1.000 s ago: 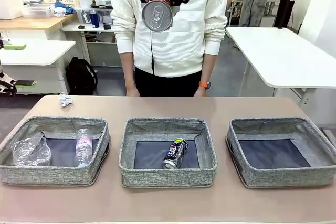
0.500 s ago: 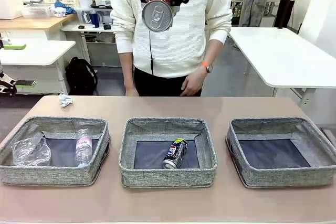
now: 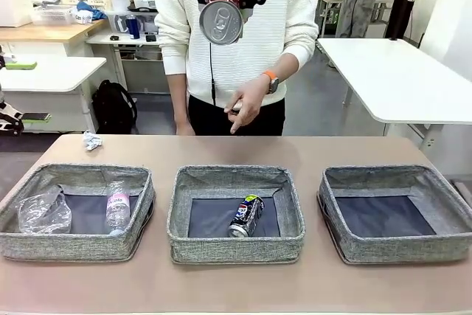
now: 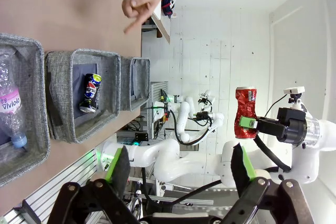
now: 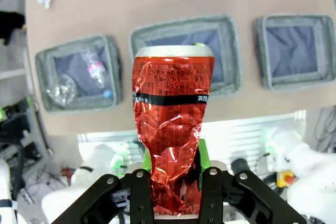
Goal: Sort the waste into the appropriate baskets.
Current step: Place the picked waste into the Fabric basket indicated by the person.
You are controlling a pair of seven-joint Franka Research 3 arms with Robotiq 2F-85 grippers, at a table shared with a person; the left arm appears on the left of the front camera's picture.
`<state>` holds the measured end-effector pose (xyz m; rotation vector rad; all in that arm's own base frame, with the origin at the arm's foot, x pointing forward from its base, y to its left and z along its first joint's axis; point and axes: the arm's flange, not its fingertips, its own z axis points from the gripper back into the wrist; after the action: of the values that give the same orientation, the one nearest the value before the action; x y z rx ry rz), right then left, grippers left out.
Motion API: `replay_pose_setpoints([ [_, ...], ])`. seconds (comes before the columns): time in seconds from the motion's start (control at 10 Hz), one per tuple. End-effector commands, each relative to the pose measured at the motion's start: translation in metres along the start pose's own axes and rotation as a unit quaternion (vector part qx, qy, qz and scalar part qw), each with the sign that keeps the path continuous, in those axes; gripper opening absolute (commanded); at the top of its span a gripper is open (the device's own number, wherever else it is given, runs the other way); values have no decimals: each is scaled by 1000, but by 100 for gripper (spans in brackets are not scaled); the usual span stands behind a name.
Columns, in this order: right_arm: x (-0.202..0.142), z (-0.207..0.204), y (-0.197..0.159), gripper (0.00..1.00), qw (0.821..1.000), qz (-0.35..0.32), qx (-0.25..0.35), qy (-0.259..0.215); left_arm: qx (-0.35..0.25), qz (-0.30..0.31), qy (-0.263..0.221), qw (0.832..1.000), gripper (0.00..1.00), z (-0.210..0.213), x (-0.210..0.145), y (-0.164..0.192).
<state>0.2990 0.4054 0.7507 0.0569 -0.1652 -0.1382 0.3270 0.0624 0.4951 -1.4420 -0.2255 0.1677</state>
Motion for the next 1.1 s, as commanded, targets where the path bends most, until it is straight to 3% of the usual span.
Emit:
replay_pose_setpoints([
  [0.0, -1, 1, -1, 35, 1000, -1, 1, 1, -7, -2, 1, 1000, 100, 0, -1, -3],
  [0.8, 0, 0, 0, 35, 1000, 0, 0, 0, -7, -2, 1, 1000, 100, 0, -1, -3],
  [1.0, -18, -56, -15, 35, 997, 72, 24, -13, -7, -2, 1, 1000, 100, 0, -1, -3],
])
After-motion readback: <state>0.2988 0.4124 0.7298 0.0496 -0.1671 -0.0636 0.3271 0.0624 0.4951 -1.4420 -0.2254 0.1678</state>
